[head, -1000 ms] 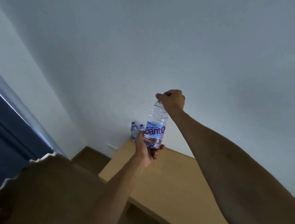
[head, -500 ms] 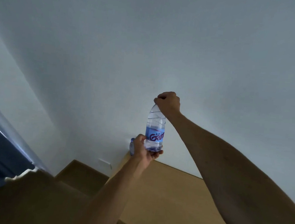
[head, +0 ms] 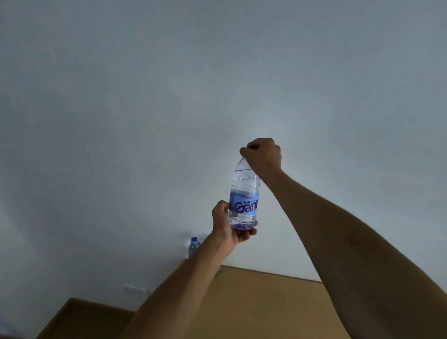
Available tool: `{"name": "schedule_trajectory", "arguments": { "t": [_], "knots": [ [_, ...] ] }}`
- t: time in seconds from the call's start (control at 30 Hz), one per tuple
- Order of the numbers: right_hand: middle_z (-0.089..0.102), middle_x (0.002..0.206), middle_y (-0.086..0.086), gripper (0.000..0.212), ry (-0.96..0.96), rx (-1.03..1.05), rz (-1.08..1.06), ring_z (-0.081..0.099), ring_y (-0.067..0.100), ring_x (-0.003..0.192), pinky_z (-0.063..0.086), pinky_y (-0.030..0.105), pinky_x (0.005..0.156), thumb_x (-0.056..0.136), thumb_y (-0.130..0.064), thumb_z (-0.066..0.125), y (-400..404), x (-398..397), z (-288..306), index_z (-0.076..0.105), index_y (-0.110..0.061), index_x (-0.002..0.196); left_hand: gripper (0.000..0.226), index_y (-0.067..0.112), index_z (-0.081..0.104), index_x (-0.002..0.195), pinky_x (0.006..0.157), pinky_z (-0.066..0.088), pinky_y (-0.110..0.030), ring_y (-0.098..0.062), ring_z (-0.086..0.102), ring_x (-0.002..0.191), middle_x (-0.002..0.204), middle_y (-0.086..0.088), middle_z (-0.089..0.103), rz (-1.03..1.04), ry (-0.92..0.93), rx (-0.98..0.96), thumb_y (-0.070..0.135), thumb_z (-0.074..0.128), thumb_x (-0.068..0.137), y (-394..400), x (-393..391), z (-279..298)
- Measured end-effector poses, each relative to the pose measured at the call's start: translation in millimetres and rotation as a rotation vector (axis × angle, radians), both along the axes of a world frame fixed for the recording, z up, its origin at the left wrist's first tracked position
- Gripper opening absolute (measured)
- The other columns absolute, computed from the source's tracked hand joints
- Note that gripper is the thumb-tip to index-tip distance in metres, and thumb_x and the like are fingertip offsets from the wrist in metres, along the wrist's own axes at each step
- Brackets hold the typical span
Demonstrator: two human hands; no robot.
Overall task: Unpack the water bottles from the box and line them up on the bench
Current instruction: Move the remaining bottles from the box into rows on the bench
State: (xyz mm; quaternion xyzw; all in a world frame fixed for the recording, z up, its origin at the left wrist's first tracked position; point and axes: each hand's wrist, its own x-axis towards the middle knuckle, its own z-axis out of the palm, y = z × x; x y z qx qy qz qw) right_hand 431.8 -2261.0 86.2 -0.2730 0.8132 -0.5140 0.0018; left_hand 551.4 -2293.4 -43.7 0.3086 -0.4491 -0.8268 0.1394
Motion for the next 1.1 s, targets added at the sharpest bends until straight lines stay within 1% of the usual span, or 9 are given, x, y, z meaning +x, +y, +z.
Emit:
{"name": "schedule_trajectory", "arguments": {
  "t": [0.1, 0.2, 0.3, 0.63, 0.8, 0.9, 0.97, 1.0, 1.1],
  "knots": [
    [0.039, 0.051, 0.005, 0.020, 0.004, 0.008, -0.036, 0.036, 0.021, 0.053, 0.031, 0.026, 0.051, 0.069, -0.016, 0.061, -2.2, 6.5, 4.1, 0.050, -0.006, 0.055, 0.059, 0.002, 0.067, 0.108, 0.058, 0.049, -0.025, -0.029, 0.065, 0.066, 0.090, -0.022, 0.069, -0.060, 0.004, -0.015, 0.045, 0.033, 0.086, -12.1, 4.8, -1.2],
    [0.064, 0.066, 0.014, 0.024, 0.028, 0.050, -0.050, 0.055, 0.028, 0.062, 0.047, 0.030, 0.059, 0.075, -0.023, 0.064, -8.0, 8.0, 6.6, 0.067, 0.001, 0.070, 0.058, 0.005, 0.067, 0.106, 0.060, 0.051, -0.026, -0.028, 0.065, 0.065, 0.090, -0.022, 0.070, -0.116, 0.008, 0.007, 0.050, 0.035, 0.088, -22.3, 9.4, -1.2],
    [0.071, 0.079, 0.015, 0.025, 0.044, 0.039, -0.036, 0.065, 0.026, 0.073, 0.052, 0.030, 0.066, 0.075, -0.027, 0.067, -16.1, 8.1, 9.5, 0.072, -0.002, 0.077, 0.060, 0.007, 0.066, 0.107, 0.062, 0.052, -0.027, -0.027, 0.065, 0.066, 0.092, -0.021, 0.070, -0.127, 0.005, 0.022, 0.056, 0.036, 0.091, -32.1, 9.6, 0.0],
    [0.067, 0.075, 0.005, 0.021, 0.079, 0.106, 0.015, 0.061, 0.022, 0.072, 0.044, 0.025, 0.061, 0.077, -0.028, 0.068, -54.4, 12.3, 3.8, 0.070, -0.007, 0.079, 0.063, 0.007, 0.068, 0.102, 0.057, 0.052, -0.025, -0.026, 0.064, 0.062, 0.092, -0.023, 0.070, -0.075, 0.042, 0.163, 0.060, 0.036, 0.090, -44.1, 4.2, -6.1],
    [0.054, 0.080, 0.010, 0.022, 0.136, 0.367, 0.002, 0.055, 0.027, 0.078, 0.040, 0.029, 0.064, 0.088, -0.025, 0.052, -72.9, 10.4, -18.6, 0.050, -0.006, 0.078, 0.064, 0.006, 0.067, 0.104, 0.060, 0.052, -0.026, -0.026, 0.065, 0.064, 0.091, -0.022, 0.071, -0.095, -0.040, 0.152, 0.061, 0.037, 0.090, -66.4, 9.0, -26.2],
    [0.060, 0.095, 0.016, 0.020, 0.183, 0.521, 0.071, 0.054, 0.030, 0.084, 0.037, 0.029, 0.068, 0.094, -0.026, 0.049, -76.2, 3.2, -39.8, 0.051, -0.008, 0.085, 0.065, 0.006, 0.067, 0.102, 0.064, 0.052, -0.028, -0.027, 0.067, 0.065, 0.091, -0.021, 0.071, -0.153, -0.144, 0.115, 0.060, 0.033, 0.093, -78.6, 13.1, -52.1],
    [0.061, 0.098, 0.017, 0.021, 0.148, 0.573, 0.103, 0.050, 0.027, 0.078, 0.037, 0.029, 0.065, 0.093, -0.027, 0.052, -74.2, -2.0, -62.7, 0.048, -0.009, 0.083, 0.063, 0.006, 0.065, 0.106, 0.066, 0.054, -0.030, -0.030, 0.070, 0.072, 0.090, -0.019, 0.072, -0.227, -0.289, -0.007, 0.057, 0.029, 0.097, -87.6, 12.6, -68.6],
    [0.061, 0.099, 0.017, 0.022, 0.140, 0.603, 0.118, 0.051, 0.027, 0.078, 0.037, 0.030, 0.065, 0.092, -0.029, 0.054, -73.6, -4.7, -76.4, 0.050, -0.009, 0.084, 0.060, 0.007, 0.063, 0.110, 0.069, 0.056, -0.032, -0.032, 0.071, 0.079, 0.094, -0.018, 0.072, -0.258, -0.399, -0.161, 0.055, 0.029, 0.099, -93.1, 12.0, -75.1],
    [0.062, 0.106, 0.019, 0.029, 0.142, 0.718, 0.175, 0.060, 0.034, 0.096, 0.040, 0.030, 0.071, 0.091, -0.032, 0.059, -74.0, -11.8, -122.4, 0.059, -0.004, 0.098, 0.041, 0.008, 0.055, 0.122, 0.093, 0.050, -0.038, -0.036, 0.060, 0.113, 0.123, -0.019, 0.061, -0.400, -0.790, -0.961, 0.039, 0.041, 0.099, -117.5, 9.7, -94.9]
  ]
}}
